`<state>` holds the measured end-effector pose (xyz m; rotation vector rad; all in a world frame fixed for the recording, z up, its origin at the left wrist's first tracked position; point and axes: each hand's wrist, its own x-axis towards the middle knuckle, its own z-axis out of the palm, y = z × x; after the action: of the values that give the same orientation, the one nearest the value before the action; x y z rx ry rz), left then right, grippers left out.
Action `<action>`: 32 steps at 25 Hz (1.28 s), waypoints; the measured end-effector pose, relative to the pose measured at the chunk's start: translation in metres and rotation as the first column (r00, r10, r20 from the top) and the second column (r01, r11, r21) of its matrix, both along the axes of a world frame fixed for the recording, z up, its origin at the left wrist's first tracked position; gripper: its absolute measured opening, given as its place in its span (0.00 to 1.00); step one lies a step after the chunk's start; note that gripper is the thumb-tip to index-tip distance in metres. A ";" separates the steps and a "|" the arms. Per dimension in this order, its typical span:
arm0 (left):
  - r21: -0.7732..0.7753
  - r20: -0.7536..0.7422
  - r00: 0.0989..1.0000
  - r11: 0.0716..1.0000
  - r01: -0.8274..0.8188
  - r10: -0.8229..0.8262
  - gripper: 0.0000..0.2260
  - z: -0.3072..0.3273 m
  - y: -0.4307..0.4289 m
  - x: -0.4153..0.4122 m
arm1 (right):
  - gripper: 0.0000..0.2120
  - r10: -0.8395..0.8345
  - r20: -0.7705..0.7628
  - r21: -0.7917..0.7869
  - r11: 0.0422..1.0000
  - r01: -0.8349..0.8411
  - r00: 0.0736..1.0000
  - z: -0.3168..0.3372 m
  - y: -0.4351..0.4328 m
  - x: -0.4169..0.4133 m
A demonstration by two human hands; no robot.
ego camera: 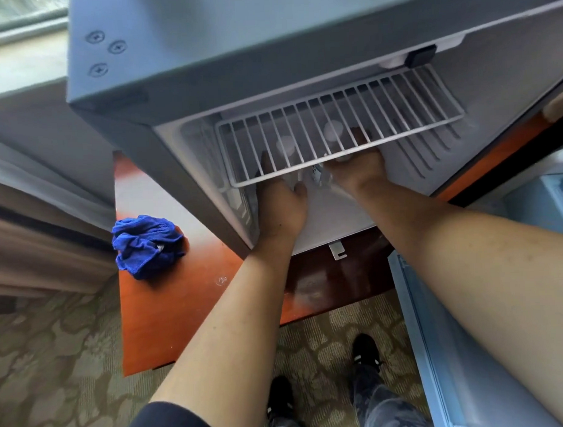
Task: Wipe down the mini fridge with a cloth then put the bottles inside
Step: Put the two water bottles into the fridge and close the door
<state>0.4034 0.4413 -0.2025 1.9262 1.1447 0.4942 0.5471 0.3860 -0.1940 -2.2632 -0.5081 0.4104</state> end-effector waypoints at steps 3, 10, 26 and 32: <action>-0.052 -0.032 0.998 0.998 0.046 -0.048 0.35 0.017 -0.030 -0.022 | 0.28 -0.131 -0.045 -0.062 0.990 0.129 0.990 0.014 -0.026 -0.026; -0.077 -0.041 0.940 0.939 0.336 -0.340 0.29 0.073 -0.082 -0.087 | 0.08 -0.211 -0.083 0.141 0.965 0.221 0.974 0.077 -0.110 -0.096; 0.283 0.255 0.854 0.880 0.382 -0.453 0.17 0.245 -0.284 -0.125 | 0.05 -0.075 0.522 0.372 0.916 -0.148 0.850 0.296 -0.386 -0.171; 0.322 0.109 0.834 0.813 0.486 -0.541 0.19 0.275 -0.359 -0.124 | 0.07 -0.040 0.154 0.251 0.968 0.000 0.987 0.274 -0.451 -0.152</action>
<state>0.2793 0.0825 0.0728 2.2673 0.3959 0.5473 0.3955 -0.0649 0.0804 -2.0621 -0.5828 0.1467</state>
